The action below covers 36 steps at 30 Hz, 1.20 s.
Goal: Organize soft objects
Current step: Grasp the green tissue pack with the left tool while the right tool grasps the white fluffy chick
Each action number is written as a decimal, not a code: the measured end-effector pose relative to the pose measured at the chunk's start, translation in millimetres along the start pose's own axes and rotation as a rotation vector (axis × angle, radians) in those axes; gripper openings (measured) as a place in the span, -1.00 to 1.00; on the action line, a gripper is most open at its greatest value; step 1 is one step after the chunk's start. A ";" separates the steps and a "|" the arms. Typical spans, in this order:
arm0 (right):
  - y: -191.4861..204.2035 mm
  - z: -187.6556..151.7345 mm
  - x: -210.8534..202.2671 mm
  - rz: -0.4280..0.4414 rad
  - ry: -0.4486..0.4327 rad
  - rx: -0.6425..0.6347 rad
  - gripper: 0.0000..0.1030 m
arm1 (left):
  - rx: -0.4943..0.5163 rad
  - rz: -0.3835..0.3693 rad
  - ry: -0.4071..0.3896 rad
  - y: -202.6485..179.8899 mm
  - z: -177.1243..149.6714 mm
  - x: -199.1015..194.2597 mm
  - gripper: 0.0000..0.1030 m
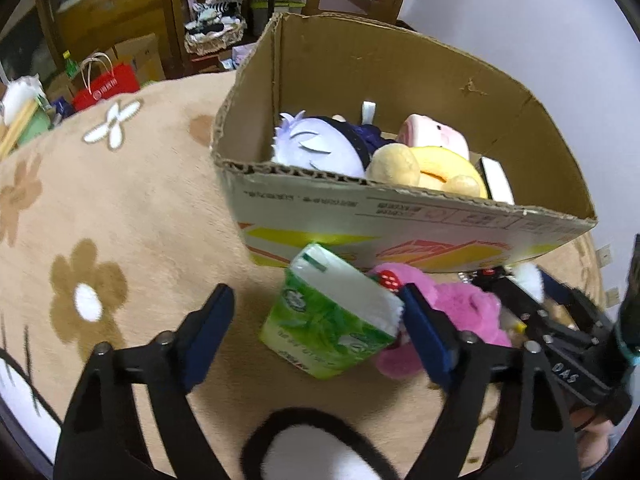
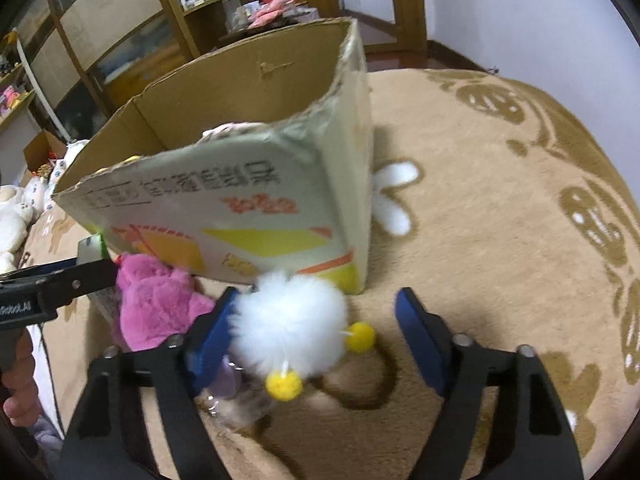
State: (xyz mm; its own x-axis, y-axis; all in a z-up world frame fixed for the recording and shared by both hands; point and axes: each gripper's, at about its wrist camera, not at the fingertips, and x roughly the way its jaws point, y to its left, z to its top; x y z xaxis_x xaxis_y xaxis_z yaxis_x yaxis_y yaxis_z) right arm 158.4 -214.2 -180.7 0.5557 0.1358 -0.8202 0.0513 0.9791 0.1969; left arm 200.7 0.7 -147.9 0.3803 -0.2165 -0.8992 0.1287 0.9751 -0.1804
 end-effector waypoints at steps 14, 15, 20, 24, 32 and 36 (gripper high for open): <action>23.3 -12.1 -6.7 0.024 0.021 -0.076 -0.38 | 0.037 0.031 -0.013 -14.4 -11.0 -10.1 0.19; 23.2 -11.8 -8.3 0.019 0.017 -0.077 -0.38 | 0.039 0.032 -0.019 -15.4 -12.0 -12.1 0.18; 26.6 -15.3 -27.4 -0.038 -0.038 -0.094 -0.39 | 0.072 0.044 -0.053 -22.5 -18.9 -26.6 0.18; 31.8 -17.0 -46.9 -0.069 -0.093 -0.093 -0.39 | 0.105 0.065 -0.094 -30.0 -22.3 -41.4 0.18; 40.5 -4.7 -95.3 -0.055 -0.228 -0.112 -0.39 | 0.155 0.071 -0.227 -46.9 -22.1 -82.0 0.18; 45.0 4.1 -111.1 -0.045 -0.274 -0.105 -0.39 | 0.169 0.082 -0.313 -52.1 -16.6 -99.4 0.18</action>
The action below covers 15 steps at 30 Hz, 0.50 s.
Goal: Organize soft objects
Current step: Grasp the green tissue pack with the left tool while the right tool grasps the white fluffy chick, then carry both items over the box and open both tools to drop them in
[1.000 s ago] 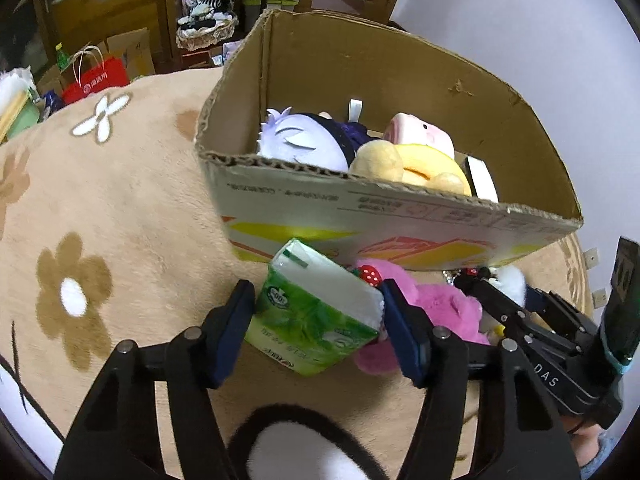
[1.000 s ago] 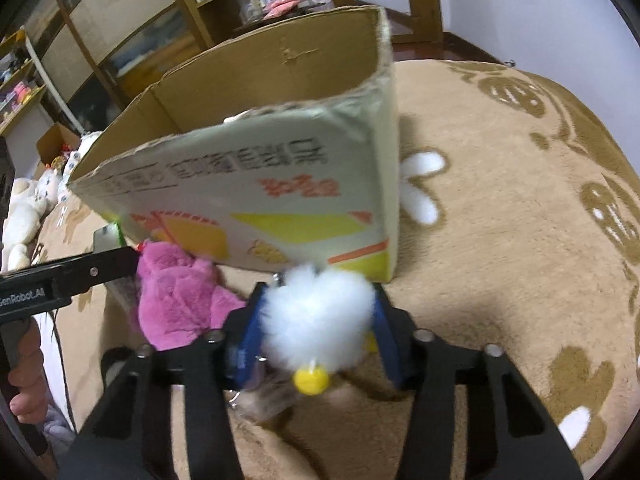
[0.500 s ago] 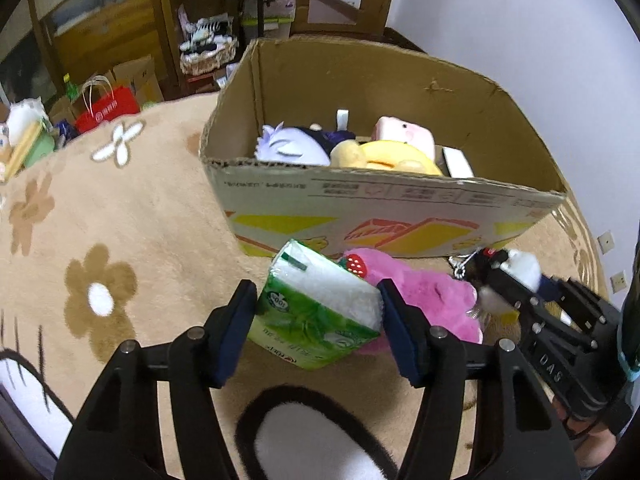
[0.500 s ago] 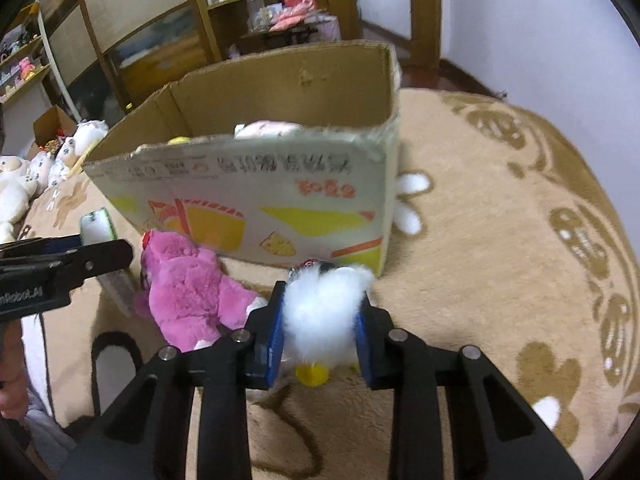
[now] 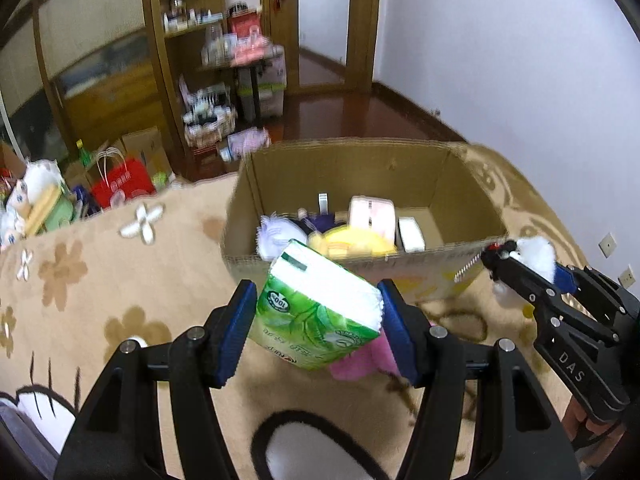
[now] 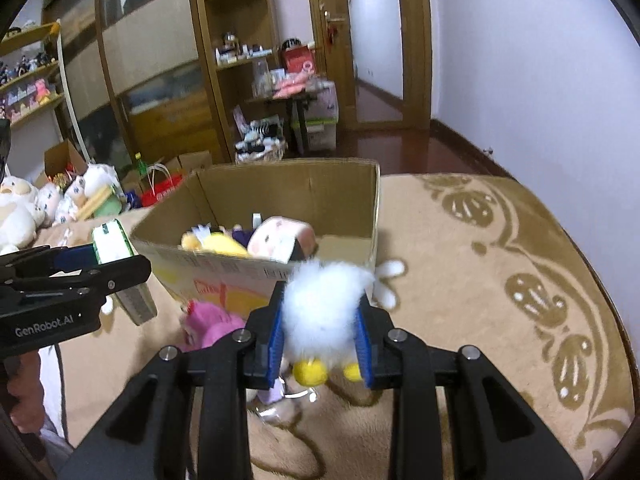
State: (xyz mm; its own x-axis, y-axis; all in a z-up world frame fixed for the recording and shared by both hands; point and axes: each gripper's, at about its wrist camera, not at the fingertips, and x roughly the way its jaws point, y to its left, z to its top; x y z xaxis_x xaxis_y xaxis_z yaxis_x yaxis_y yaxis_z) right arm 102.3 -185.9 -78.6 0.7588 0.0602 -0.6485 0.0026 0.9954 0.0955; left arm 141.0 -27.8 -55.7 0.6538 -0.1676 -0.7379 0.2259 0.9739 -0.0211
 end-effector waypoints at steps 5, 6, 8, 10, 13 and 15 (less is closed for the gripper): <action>-0.2 15.9 -13.7 0.029 -0.055 0.025 -0.40 | -0.037 0.013 -0.129 5.9 13.7 -24.3 0.18; 0.2 20.0 -18.0 0.034 -0.071 0.026 -0.40 | -0.043 0.014 -0.143 7.2 15.6 -27.4 0.18; 0.1 27.5 -24.8 0.041 -0.103 0.027 -0.40 | -0.051 0.020 -0.181 10.6 21.8 -36.0 0.18; 0.5 33.2 -30.5 0.046 -0.131 0.026 -0.40 | -0.049 0.031 -0.214 13.3 28.9 -42.4 0.18; -1.1 41.9 -36.1 0.057 -0.161 0.031 -0.40 | -0.036 0.048 -0.250 16.8 40.0 -48.2 0.18; -2.2 46.8 -38.9 0.066 -0.182 0.036 -0.40 | -0.030 0.057 -0.264 19.4 46.3 -48.5 0.18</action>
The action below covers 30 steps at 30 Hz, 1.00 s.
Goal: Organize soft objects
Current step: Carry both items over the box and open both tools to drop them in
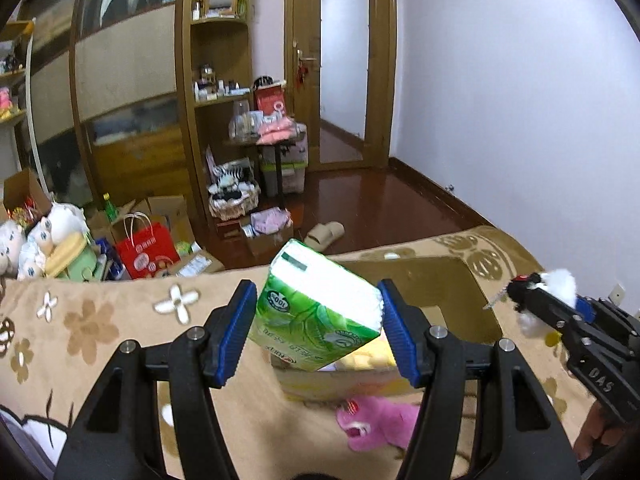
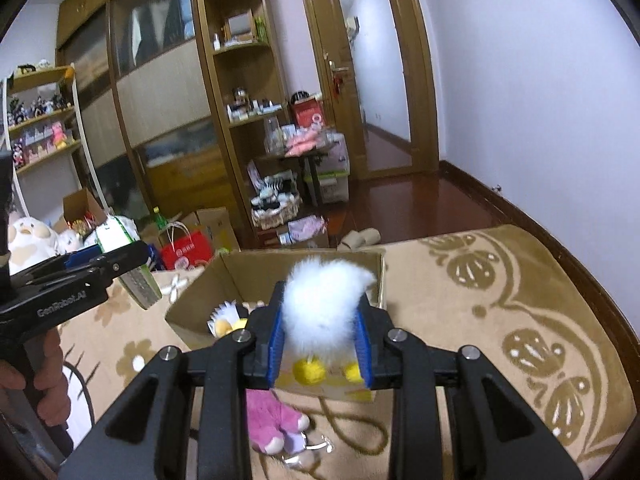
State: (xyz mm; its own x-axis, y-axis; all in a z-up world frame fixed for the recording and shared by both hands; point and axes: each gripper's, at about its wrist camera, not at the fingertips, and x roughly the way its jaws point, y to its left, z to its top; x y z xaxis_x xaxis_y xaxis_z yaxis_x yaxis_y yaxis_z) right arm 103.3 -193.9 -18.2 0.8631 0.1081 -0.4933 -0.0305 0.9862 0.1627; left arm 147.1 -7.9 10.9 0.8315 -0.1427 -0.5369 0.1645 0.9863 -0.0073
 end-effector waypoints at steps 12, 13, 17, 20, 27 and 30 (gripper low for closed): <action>3.5 4.3 28.7 -0.030 0.000 -0.048 -0.39 | -0.023 0.007 0.010 6.5 6.7 38.2 0.18; 2.9 2.9 32.6 -0.024 0.004 -0.047 -0.39 | -0.021 0.003 0.016 5.3 5.0 42.5 0.18; 0.7 -4.1 47.6 -0.005 0.028 -0.043 -0.39 | -0.008 -0.008 0.050 -0.5 -3.9 60.9 0.18; -2.8 -11.7 61.0 0.006 0.054 -0.039 -0.39 | 0.017 -0.022 0.090 -8.3 -13.0 76.2 0.18; -17.4 -25.5 81.1 0.027 0.105 -0.004 -0.35 | 0.072 -0.035 0.157 -24.5 -29.4 96.3 0.21; -22.8 -26.8 83.4 0.047 0.108 0.027 -0.33 | 0.097 -0.022 0.169 -29.2 -31.3 100.7 0.22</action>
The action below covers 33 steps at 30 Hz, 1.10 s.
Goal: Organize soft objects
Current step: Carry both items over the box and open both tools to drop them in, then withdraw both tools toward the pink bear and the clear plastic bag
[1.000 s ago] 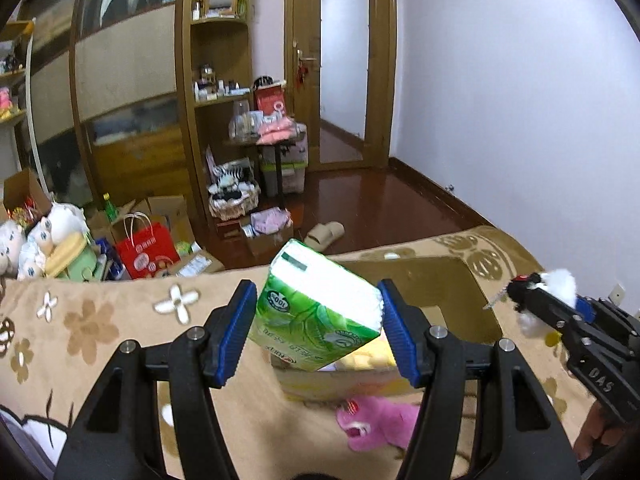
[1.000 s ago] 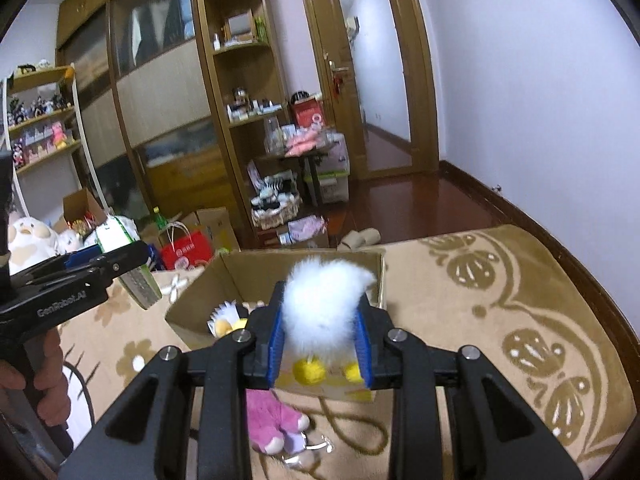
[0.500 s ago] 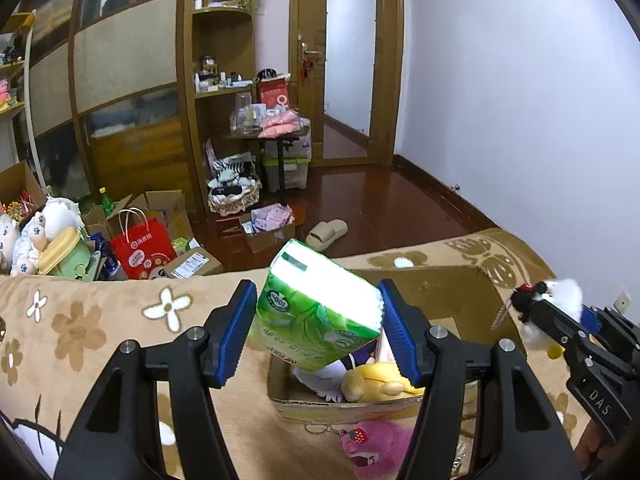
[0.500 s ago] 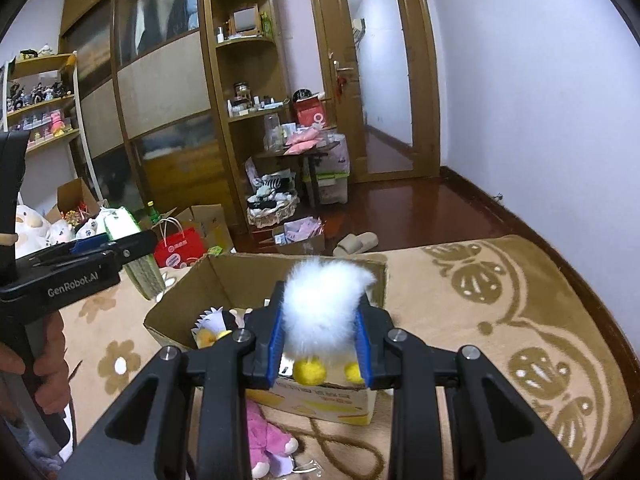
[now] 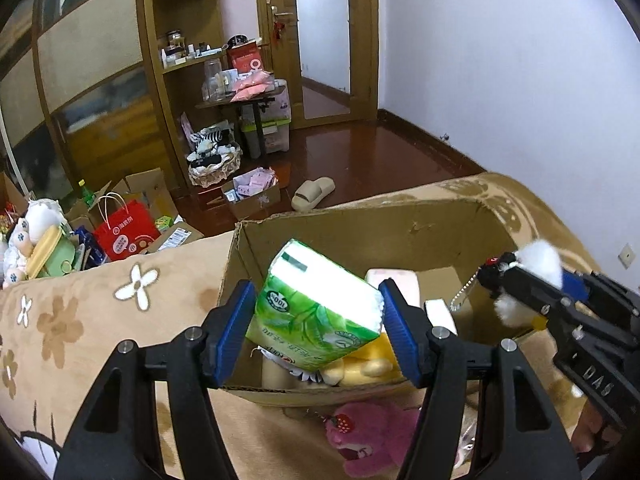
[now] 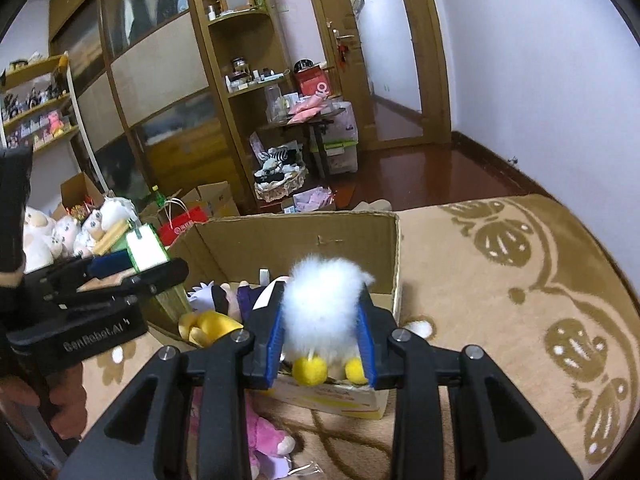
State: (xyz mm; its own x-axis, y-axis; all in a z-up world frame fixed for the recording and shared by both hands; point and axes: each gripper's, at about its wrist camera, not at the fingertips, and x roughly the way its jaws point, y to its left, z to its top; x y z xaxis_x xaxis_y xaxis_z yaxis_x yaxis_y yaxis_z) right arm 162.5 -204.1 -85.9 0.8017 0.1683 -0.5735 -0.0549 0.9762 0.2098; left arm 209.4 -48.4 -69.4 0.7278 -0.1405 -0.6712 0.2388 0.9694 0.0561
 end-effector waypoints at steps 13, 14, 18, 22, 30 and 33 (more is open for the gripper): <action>2.1 -1.2 -7.1 -0.006 -0.003 0.009 0.14 | 0.009 0.025 0.017 -0.5 -3.4 -11.8 0.87; 1.7 -1.4 -8.1 -0.010 -0.001 0.013 0.17 | 0.001 0.029 0.017 0.7 -4.0 -13.7 0.87; -1.2 -4.5 -16.5 -0.029 0.003 0.028 0.46 | -0.018 0.051 0.029 3.6 -8.0 -23.1 0.88; -1.9 -9.0 -22.2 -0.040 0.023 0.043 0.65 | -0.010 0.067 0.035 7.2 -10.3 -34.0 0.88; 8.4 -25.6 -36.6 -0.033 0.063 0.031 0.94 | -0.021 0.032 0.090 12.7 -20.3 -55.1 0.92; 12.8 -34.5 -40.8 -0.042 0.090 0.017 0.95 | -0.005 0.031 0.110 10.6 -25.0 -60.4 0.92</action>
State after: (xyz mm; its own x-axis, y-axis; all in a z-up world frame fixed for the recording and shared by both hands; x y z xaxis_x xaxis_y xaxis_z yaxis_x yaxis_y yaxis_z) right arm 108.5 -193.7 -87.2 0.7465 0.1399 -0.6505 -0.0116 0.9803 0.1974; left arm 151.9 -24.7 -46.7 0.6596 -0.0876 -0.7465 0.2135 0.9741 0.0744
